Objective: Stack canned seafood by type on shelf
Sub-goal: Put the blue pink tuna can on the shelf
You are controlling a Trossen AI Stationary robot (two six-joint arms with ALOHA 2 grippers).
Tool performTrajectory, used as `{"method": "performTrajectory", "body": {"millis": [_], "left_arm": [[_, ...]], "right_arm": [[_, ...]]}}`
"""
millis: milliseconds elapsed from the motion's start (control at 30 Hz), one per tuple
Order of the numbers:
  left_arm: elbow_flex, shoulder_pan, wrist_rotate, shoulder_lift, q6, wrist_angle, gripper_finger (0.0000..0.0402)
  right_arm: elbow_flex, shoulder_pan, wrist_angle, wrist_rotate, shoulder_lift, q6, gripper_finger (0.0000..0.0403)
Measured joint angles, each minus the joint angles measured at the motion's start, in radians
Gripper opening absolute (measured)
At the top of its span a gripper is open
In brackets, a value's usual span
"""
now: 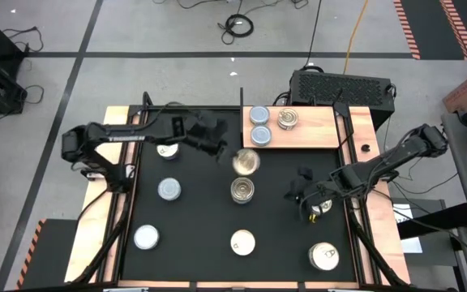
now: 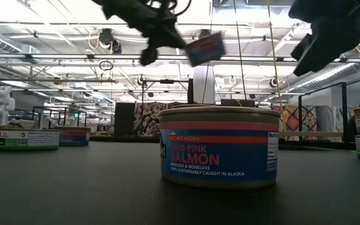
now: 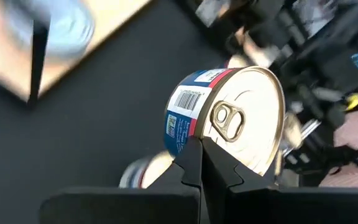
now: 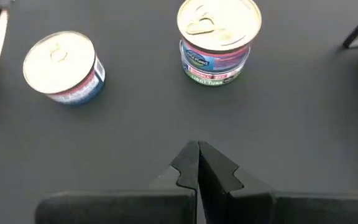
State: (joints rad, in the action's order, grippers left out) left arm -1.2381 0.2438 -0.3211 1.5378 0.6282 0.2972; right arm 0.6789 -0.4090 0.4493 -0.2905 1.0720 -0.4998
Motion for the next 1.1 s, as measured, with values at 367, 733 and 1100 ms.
{"method": "performTrajectory", "body": {"millis": [367, 733, 1100], "left_arm": [[-0.585, 0.114, -0.108, 0.378, -0.115, 0.130, 0.0000], [-0.925, 0.160, -0.188, 0.713, -0.123, 0.147, 0.0000], [-0.924, 0.162, -0.063, 0.769, -0.222, 0.075, 0.0000]], "right_arm": [[-0.042, -0.049, -0.002, -0.086, -0.055, -0.106, 0.0000], [-0.042, -0.109, -0.004, -0.173, -0.052, -0.174, 0.0000], [-0.042, -0.117, -0.012, -0.219, -0.051, -0.200, 0.0000]]}}
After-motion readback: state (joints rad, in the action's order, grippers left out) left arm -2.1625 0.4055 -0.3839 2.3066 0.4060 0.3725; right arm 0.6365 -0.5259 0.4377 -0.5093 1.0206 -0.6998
